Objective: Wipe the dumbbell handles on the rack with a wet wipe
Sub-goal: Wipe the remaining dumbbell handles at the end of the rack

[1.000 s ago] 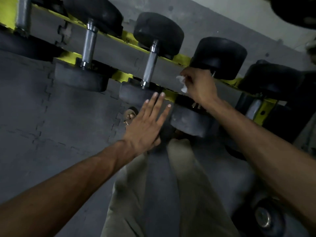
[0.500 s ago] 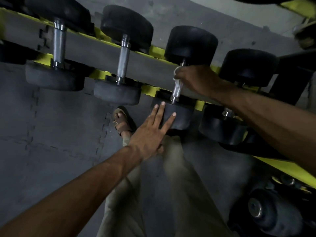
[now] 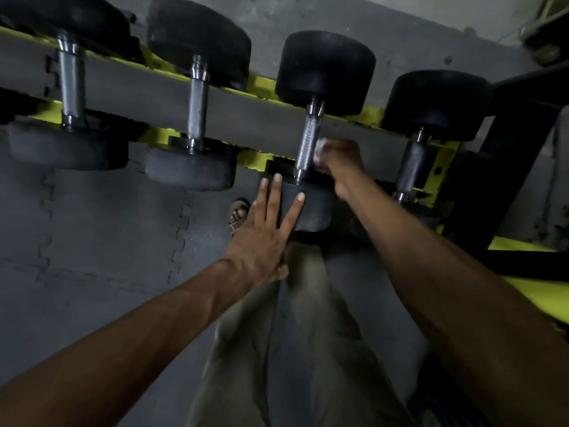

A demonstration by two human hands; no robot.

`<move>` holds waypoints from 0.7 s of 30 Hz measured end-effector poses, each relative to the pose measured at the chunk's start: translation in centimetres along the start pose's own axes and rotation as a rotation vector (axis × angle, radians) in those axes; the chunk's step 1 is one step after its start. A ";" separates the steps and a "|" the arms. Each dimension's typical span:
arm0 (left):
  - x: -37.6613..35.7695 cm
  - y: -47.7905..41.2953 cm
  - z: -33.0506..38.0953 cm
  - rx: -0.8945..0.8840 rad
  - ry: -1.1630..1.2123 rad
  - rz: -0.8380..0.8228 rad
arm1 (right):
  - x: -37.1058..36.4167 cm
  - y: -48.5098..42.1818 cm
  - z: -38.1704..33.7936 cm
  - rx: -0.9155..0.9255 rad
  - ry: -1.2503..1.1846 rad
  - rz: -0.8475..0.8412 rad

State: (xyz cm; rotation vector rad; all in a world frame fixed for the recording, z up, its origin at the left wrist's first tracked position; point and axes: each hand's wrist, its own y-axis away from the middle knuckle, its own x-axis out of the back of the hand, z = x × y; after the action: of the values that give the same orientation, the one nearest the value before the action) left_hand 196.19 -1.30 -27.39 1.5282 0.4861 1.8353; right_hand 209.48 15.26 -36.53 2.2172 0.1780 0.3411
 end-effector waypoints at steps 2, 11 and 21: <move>-0.1 0.2 -0.4 -0.005 0.003 -0.016 | -0.6 -1.8 -2.5 -0.064 -0.379 -0.008; -0.3 0.1 -1.5 -0.073 -0.071 -0.007 | -2.5 -1.4 -2.2 0.026 -0.636 0.222; -0.5 0.0 -1.7 -0.083 -0.054 0.010 | -0.5 1.3 -1.3 0.957 0.964 0.321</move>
State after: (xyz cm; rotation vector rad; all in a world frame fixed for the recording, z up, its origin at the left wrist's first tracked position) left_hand 194.60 -1.44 -28.14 1.5217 0.3732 1.7946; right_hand 208.66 15.30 -34.80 2.7838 0.5924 1.8023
